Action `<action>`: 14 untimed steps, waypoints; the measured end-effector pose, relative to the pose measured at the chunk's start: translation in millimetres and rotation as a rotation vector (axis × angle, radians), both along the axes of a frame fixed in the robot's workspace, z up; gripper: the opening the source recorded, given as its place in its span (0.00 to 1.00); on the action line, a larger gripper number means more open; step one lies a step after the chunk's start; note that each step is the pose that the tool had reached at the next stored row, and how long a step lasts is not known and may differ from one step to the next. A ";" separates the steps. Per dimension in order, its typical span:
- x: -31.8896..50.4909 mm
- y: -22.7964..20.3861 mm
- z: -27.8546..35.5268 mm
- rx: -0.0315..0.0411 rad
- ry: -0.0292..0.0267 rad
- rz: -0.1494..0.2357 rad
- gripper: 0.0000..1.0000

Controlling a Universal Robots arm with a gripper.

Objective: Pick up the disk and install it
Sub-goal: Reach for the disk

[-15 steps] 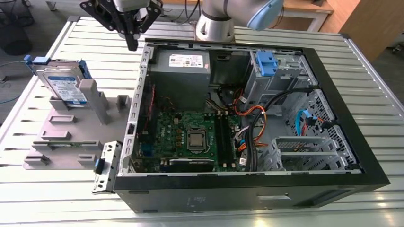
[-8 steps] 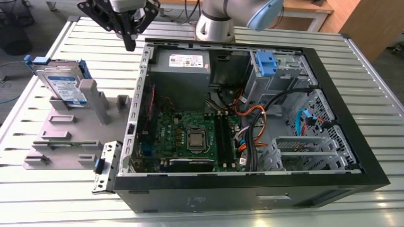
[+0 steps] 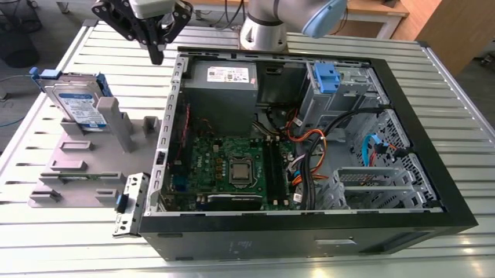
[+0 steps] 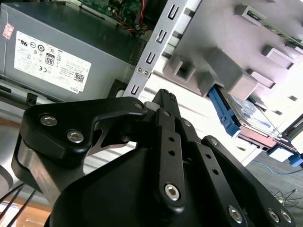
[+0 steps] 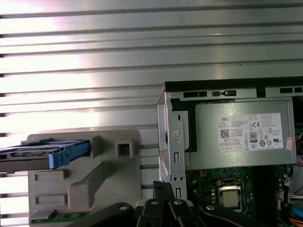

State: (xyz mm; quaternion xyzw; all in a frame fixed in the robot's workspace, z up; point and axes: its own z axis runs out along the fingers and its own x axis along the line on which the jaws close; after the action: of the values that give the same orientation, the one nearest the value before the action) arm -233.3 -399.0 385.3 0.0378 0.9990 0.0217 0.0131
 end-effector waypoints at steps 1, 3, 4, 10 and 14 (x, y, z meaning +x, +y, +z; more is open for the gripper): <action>-1.5 0.0 -0.8 0.0000 0.0000 0.000 0.11; -4.4 0.0 -2.2 0.0001 -0.0001 0.000 0.11; -5.7 0.0 -2.8 0.0001 -0.0001 0.000 0.11; -8.3 0.0 -3.4 0.0000 0.0000 0.000 0.11; -8.4 0.0 -3.5 0.0001 -0.0001 0.000 0.11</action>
State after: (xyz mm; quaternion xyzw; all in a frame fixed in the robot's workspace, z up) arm -241.7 -398.9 381.8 0.0379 0.9990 0.0217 0.0131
